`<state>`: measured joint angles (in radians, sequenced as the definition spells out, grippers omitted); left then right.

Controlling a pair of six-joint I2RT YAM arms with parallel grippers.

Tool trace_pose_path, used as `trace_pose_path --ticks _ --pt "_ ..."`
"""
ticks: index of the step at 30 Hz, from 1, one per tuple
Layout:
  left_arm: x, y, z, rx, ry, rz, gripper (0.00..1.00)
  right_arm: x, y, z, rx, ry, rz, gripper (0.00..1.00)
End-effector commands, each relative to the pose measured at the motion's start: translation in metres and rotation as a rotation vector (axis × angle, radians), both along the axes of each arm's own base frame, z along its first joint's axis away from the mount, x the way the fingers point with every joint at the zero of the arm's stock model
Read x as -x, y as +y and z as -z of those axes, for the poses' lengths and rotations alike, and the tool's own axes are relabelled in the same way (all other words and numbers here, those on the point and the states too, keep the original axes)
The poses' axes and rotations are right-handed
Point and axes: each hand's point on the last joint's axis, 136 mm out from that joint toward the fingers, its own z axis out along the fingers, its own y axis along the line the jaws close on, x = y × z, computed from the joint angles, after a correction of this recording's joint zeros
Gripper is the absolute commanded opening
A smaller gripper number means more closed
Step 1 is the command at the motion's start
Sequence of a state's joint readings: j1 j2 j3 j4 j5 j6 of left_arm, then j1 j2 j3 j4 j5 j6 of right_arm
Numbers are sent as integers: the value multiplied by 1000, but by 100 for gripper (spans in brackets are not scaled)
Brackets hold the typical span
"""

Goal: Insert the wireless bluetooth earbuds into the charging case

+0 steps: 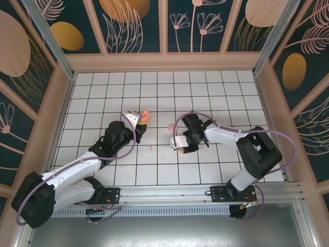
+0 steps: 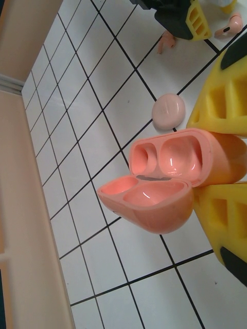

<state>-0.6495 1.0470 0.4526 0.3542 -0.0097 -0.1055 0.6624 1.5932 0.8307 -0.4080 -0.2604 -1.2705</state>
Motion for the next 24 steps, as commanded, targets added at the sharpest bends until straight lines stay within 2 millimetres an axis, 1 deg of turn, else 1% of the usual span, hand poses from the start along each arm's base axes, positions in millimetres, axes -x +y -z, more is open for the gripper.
trace_pose_path --ticks 1,9,15,19,22,24 --pt "-5 -4 -14 -2 -38 3 9 -7 11 -5 -37 -3 -26 34" --pt "-5 -4 -12 -9 -34 3 9 0 17 -1 -53 62 -36 25" --pt "-5 -4 -12 -8 -32 4 8 8 22 3 -63 109 -45 25" --pt "-5 -4 -11 -7 -27 4 8 9 24 7 -61 130 -29 21" --pt "-4 -5 -12 -6 -28 6 8 6 28 4 -79 131 -1 21" --pt "-5 -4 -13 -6 -29 3 8 1 33 -5 -121 128 32 22"
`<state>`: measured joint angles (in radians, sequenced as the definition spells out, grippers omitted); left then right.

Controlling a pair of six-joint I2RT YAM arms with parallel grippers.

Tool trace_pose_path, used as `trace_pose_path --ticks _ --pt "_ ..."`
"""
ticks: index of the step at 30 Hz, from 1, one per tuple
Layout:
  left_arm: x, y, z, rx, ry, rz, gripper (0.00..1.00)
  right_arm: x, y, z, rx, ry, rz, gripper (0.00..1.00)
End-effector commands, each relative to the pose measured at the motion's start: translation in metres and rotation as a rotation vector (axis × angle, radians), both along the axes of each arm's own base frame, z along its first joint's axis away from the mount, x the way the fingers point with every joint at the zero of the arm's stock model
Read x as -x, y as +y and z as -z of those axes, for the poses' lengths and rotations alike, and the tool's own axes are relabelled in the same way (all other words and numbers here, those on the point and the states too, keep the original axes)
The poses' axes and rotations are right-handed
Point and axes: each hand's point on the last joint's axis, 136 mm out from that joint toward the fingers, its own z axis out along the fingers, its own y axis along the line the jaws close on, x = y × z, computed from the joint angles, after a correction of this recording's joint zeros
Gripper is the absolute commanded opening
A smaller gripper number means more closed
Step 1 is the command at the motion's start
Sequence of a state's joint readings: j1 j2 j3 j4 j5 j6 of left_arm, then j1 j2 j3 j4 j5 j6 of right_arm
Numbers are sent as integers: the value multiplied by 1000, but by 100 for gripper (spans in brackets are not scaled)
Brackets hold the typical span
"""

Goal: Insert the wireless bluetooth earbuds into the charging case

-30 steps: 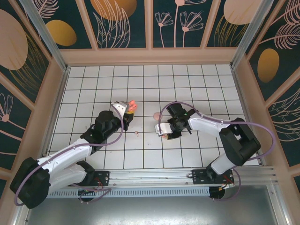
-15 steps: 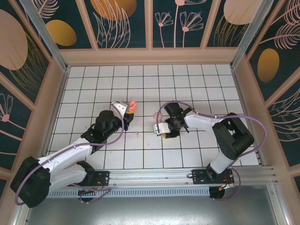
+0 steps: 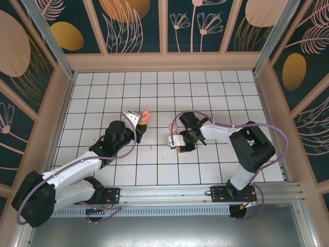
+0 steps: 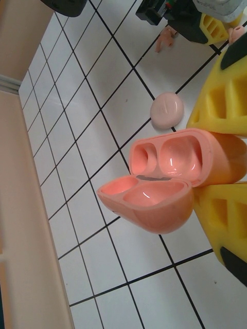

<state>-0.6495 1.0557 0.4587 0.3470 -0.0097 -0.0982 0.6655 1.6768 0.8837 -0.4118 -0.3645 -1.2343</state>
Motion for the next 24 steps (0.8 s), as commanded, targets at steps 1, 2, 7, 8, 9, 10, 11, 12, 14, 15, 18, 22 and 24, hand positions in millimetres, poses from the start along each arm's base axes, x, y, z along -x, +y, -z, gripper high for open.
trace_pose_path --ticks 1,2,7,8,9,10,11,12,14,15,18,22,24 --pt "-4 -3 -14 3 -32 0 8 -5 15 -16 -77 27 52 23" --pt "-4 -3 -14 3 -31 0 8 -7 15 -20 -87 27 66 24" --pt "-3 -3 -15 9 -32 -1 8 -9 14 -42 -127 8 142 31" --pt "-3 -3 -15 8 -32 0 8 -9 15 -45 -137 4 153 32" --pt "-3 -3 -15 10 -32 1 8 -8 16 -50 -147 -4 164 33" --pt "-3 -3 -14 13 -31 1 8 -7 17 -52 -151 -13 169 34" --pt "-2 -4 -15 14 -30 4 8 -6 18 -53 -150 -20 174 35" --pt "-3 -3 -14 17 -29 3 8 -5 19 -54 -147 -30 174 36" --pt "-2 -4 -14 19 -26 7 8 -3 21 -53 -130 -45 169 38" --pt "-2 -5 -14 20 -26 8 8 -3 21 -52 -123 -50 169 38" --pt "-2 -5 -15 21 -29 10 8 -3 23 -45 -97 -55 163 39" --pt "-3 -4 -16 22 -31 8 8 -4 25 -35 -56 -53 162 39" --pt "-2 -4 -15 21 -30 6 8 -5 26 -32 -42 -52 164 39"
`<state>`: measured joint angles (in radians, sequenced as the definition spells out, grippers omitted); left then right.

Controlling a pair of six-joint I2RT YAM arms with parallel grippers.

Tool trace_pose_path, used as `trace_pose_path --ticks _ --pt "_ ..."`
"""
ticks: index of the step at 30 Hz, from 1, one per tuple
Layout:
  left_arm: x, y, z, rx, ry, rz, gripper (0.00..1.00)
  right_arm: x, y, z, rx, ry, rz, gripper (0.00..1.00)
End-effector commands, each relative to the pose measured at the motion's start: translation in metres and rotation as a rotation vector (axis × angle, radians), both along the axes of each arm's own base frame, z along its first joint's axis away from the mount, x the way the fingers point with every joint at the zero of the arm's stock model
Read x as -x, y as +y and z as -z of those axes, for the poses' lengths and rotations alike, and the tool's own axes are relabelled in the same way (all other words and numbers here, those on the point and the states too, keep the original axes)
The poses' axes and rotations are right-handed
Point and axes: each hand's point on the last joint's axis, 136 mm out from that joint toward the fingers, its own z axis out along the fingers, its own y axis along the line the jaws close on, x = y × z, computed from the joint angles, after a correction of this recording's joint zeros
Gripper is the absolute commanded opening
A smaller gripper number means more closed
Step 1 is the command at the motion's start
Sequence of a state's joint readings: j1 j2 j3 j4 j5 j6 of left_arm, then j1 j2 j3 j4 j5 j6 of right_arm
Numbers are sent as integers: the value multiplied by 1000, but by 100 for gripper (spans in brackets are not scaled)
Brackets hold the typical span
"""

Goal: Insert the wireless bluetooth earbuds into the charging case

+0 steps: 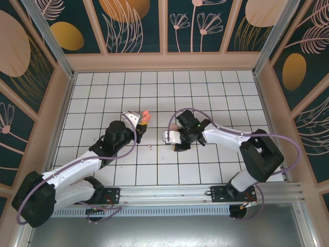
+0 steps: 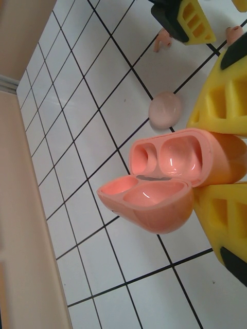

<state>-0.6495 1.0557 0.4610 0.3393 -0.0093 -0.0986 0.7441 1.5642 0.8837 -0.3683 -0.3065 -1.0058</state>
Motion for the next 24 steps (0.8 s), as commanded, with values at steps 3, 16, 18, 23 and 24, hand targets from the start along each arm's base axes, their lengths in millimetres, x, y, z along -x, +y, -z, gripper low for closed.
trace_pose_path --ticks 3,16,18,23,24 --pt "-2 -3 -16 23 -37 4 8 -5 5 9 41 8 23 39" --pt "0 0 -16 20 -37 -6 8 -11 8 12 93 44 143 39" --pt "-1 3 -14 17 -31 -22 8 -11 8 4 94 68 197 39" --pt "0 16 -3 20 2 -77 8 -10 0 -5 144 144 362 37" --pt "1 20 -1 33 12 -87 7 -13 -2 -7 157 153 416 37"
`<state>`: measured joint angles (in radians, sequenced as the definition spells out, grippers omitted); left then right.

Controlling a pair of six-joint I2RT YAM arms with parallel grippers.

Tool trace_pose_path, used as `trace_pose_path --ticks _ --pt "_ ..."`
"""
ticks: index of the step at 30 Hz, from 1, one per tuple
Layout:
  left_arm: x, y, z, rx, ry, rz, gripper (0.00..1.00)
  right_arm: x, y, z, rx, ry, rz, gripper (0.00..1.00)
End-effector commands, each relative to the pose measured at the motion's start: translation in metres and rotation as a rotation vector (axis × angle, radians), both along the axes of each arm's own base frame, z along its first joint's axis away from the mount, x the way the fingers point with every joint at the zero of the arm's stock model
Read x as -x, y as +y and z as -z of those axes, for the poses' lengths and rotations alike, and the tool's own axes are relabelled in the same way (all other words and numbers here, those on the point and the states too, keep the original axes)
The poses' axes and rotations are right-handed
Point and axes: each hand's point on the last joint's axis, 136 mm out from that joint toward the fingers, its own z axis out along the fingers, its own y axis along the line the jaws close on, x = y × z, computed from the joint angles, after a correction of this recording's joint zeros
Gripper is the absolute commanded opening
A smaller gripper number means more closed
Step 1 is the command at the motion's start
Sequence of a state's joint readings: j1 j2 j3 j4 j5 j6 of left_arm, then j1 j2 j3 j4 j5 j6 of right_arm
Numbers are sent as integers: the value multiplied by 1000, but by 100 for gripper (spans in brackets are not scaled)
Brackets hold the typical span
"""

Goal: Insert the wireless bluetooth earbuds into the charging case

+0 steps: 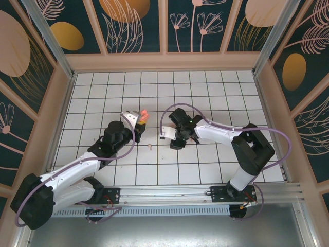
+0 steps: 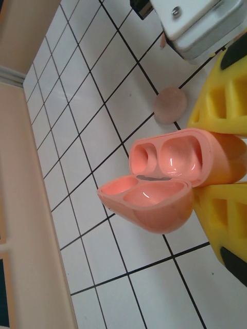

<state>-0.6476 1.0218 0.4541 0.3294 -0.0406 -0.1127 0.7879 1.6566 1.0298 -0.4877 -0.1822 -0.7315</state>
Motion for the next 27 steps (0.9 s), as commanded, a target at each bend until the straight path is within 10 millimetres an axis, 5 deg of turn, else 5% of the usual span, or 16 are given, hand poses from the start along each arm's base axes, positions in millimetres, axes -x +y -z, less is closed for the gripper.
trace_pose_path --ticks 1,9,27 --pt "2 16 6 40 33 -56 7 -1 -12 -9 71 70 219 37" --pt "4 48 12 174 80 -105 7 1 -11 -19 138 157 392 37" --pt "5 45 10 205 85 -87 7 13 7 3 248 267 434 37"
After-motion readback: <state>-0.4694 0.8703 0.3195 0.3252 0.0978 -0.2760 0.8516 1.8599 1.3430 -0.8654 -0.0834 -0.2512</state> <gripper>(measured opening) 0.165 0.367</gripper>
